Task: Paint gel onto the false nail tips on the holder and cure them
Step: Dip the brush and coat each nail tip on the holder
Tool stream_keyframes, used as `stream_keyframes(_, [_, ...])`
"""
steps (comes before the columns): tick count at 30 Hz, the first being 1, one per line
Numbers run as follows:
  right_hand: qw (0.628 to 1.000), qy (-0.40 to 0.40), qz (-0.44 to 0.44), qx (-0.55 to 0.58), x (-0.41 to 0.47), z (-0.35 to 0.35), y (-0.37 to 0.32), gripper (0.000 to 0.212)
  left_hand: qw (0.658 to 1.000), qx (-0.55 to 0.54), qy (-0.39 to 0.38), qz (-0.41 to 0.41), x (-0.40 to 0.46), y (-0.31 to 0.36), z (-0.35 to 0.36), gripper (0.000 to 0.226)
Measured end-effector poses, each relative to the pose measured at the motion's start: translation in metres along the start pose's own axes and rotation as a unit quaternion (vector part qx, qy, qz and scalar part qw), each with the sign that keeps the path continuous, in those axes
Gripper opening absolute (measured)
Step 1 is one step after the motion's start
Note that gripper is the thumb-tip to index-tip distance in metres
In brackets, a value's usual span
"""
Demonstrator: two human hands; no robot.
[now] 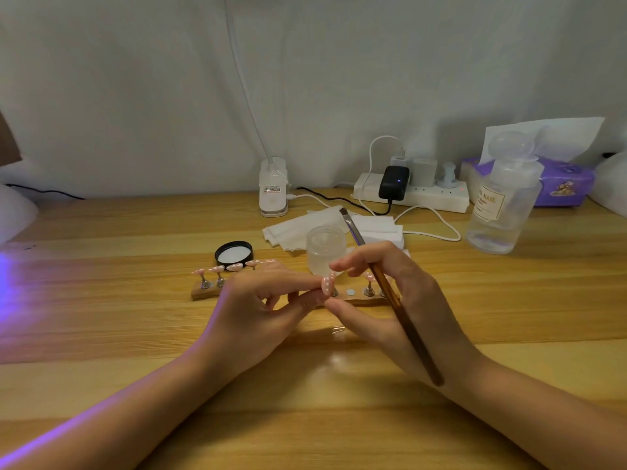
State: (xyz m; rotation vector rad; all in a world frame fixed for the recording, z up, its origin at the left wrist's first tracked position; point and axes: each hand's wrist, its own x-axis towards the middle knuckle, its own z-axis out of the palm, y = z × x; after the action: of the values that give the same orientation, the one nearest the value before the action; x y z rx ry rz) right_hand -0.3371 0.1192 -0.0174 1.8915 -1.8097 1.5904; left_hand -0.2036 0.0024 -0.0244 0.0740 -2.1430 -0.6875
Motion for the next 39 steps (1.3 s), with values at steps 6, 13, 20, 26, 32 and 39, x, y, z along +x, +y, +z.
stream_keyframes(6, [1.000, 0.002, -0.014, -0.005, 0.000, 0.000, 0.001, 0.029, 1.000, 0.002, -0.008, 0.021, 0.000, 0.000, 0.000, 0.026])
stream_keyframes(13, [1.000, -0.006, -0.024, 0.002, 0.001, 0.000, 0.001, 0.026, 0.999, 0.001, -0.017, 0.043, 0.001, 0.001, 0.000, 0.026])
stream_keyframes(20, [0.999, 0.020, -0.029, 0.036, 0.003, -0.002, 0.006, 0.029, 1.000, 0.005, -0.008, 0.003, 0.000, 0.003, 0.000, 0.029])
stream_keyframes(26, [1.000, 0.016, 0.015, 0.011, 0.012, -0.013, 0.013, 0.027, 0.997, -0.002, 0.014, -0.070, 0.001, 0.008, -0.004, 0.027])
stream_keyframes(32, [0.997, -0.043, 0.068, -0.016, 0.013, -0.013, 0.022, 0.032, 0.994, 0.043, 0.016, -0.097, -0.001, 0.008, -0.003, 0.024])
stream_keyframes(39, [0.995, -0.061, 0.078, -0.031, 0.013, -0.013, 0.023, 0.027, 0.991, 0.043, 0.012, -0.125, -0.003, 0.002, -0.002, 0.034])
